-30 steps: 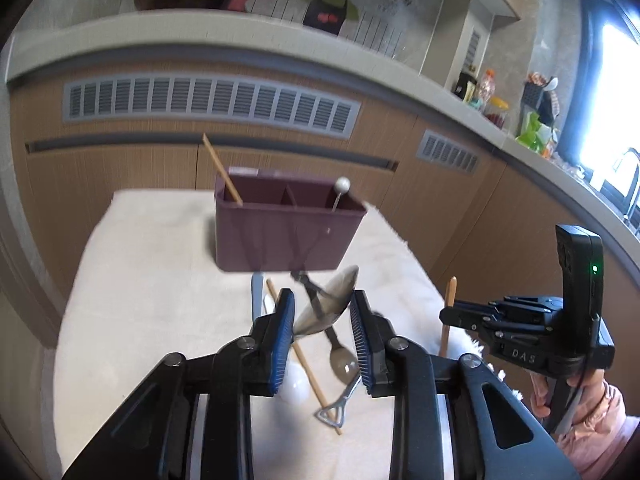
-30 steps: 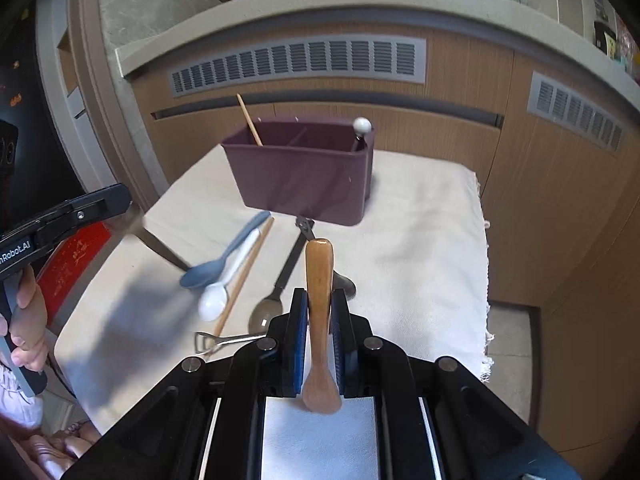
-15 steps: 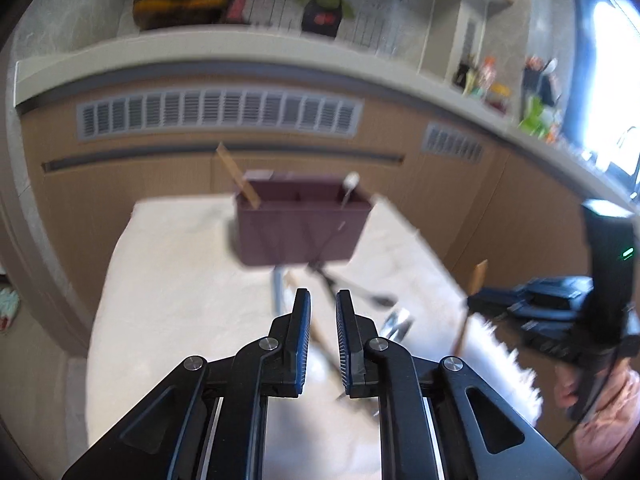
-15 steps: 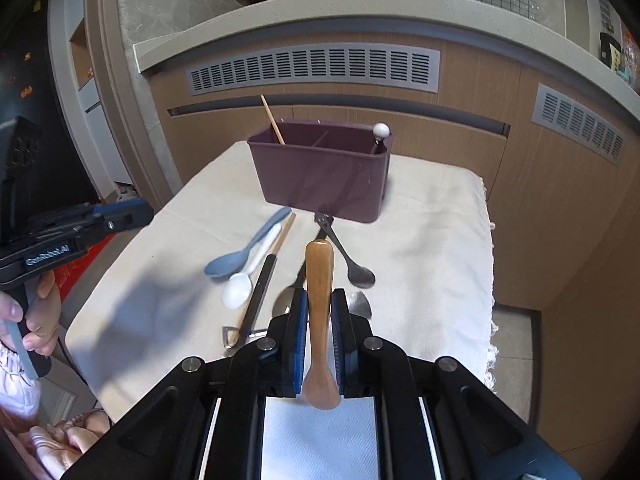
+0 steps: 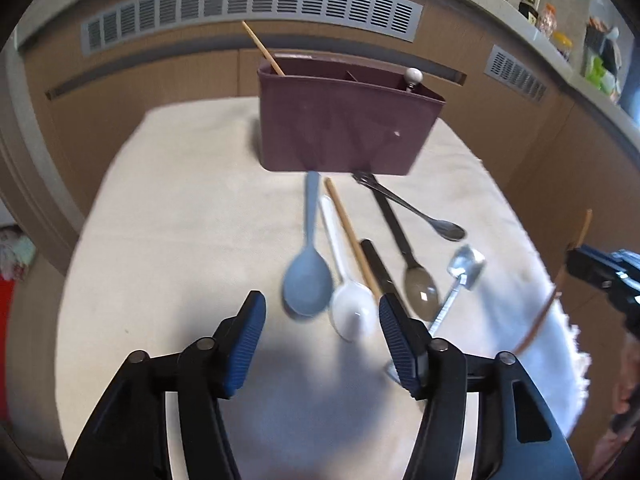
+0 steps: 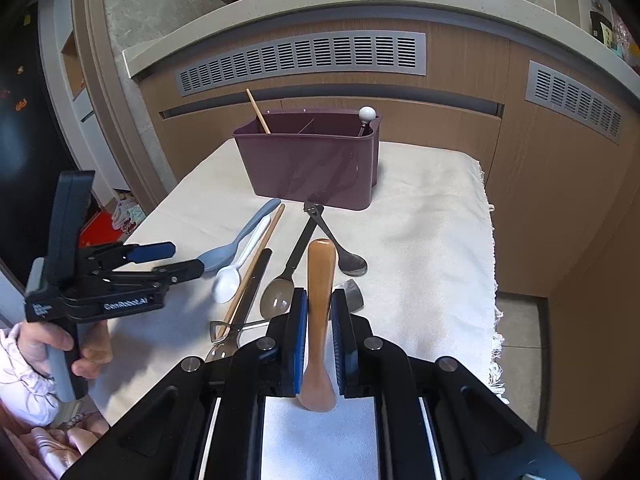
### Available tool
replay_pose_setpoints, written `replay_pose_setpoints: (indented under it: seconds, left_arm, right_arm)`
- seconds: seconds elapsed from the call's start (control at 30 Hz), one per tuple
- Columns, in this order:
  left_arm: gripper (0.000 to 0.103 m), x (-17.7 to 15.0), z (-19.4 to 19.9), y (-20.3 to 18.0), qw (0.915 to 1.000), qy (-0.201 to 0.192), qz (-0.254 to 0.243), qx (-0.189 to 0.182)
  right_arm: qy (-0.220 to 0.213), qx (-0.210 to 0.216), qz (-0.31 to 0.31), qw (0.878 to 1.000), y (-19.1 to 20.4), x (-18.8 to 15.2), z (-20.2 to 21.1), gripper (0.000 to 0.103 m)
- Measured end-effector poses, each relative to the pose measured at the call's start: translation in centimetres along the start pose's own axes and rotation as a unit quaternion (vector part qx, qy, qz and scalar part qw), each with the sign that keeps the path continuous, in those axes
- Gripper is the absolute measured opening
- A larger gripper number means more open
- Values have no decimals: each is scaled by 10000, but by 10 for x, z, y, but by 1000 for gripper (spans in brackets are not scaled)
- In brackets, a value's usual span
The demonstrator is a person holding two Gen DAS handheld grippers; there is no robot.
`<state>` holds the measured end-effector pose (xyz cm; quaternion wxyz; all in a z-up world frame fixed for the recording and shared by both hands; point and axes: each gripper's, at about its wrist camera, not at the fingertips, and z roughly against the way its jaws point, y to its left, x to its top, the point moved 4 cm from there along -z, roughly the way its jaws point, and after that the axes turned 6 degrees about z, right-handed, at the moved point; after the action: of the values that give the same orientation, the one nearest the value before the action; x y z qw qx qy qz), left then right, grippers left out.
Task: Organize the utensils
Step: 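Grasp the blue plastic spoon by its bowl with the left tool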
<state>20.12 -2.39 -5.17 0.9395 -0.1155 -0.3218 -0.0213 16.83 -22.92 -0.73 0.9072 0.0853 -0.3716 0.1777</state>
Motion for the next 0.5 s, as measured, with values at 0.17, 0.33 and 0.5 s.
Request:
replay_pose_setpoints:
  seconds: [0.17, 0.33, 0.5]
  left_arm:
    - [60, -7, -24, 7, 9999, 57, 109, -5]
    - [59, -3, -41, 13, 9990, -102, 422, 79]
    - [35, 0, -35, 12, 9990, -265, 369, 48]
  right_arm:
    - [-23, -21, 4, 10000, 2, 2, -5, 11]
    - [-37, -87, 28, 10000, 4, 3, -8, 11]
    - [-50, -113, 96, 9999, 7, 3, -5, 11]
